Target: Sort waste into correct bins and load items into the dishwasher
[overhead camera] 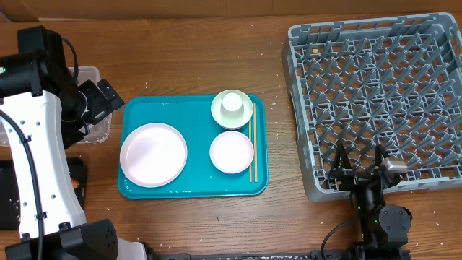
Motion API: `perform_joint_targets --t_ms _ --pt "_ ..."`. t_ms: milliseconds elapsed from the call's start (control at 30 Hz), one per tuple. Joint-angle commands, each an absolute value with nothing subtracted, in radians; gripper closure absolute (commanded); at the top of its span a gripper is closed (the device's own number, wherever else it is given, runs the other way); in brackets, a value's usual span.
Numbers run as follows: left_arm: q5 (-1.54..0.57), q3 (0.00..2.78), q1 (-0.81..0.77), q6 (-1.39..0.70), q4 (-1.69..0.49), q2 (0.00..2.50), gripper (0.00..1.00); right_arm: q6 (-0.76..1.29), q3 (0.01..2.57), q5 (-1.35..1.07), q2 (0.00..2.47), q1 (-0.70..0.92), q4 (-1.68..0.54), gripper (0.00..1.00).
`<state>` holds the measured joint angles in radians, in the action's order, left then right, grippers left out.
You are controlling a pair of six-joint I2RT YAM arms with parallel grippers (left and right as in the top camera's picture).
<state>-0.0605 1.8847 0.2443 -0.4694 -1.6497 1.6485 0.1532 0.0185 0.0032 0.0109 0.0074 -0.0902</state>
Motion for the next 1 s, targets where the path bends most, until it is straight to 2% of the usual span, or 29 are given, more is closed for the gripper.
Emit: perform_joint_targets --t_ms 0,600,767,900,967 --pt "-0.071 1.879 0.248 -0.479 -1.647 1.650 0.00 0.149 0.008 -0.002 0.003 0.012 -0.084 0.00" --pt "-0.071 1.879 0.248 -0.479 -1.647 1.650 0.00 0.154 0.008 -0.003 0.003 0.012 -0.067 0.00" --pt "-0.071 1.879 0.248 -0.479 -1.647 1.650 0.00 0.425 0.008 -0.304 0.003 0.012 -0.055 0.00" --pt "-0.071 1.879 0.248 -0.479 -1.647 1.650 0.00 0.804 0.008 -0.732 0.003 0.012 -0.015 0.00" --pt "-0.071 1.879 0.248 -0.479 -1.647 1.650 0.00 0.901 0.008 -0.761 0.003 0.012 -0.011 0.00"
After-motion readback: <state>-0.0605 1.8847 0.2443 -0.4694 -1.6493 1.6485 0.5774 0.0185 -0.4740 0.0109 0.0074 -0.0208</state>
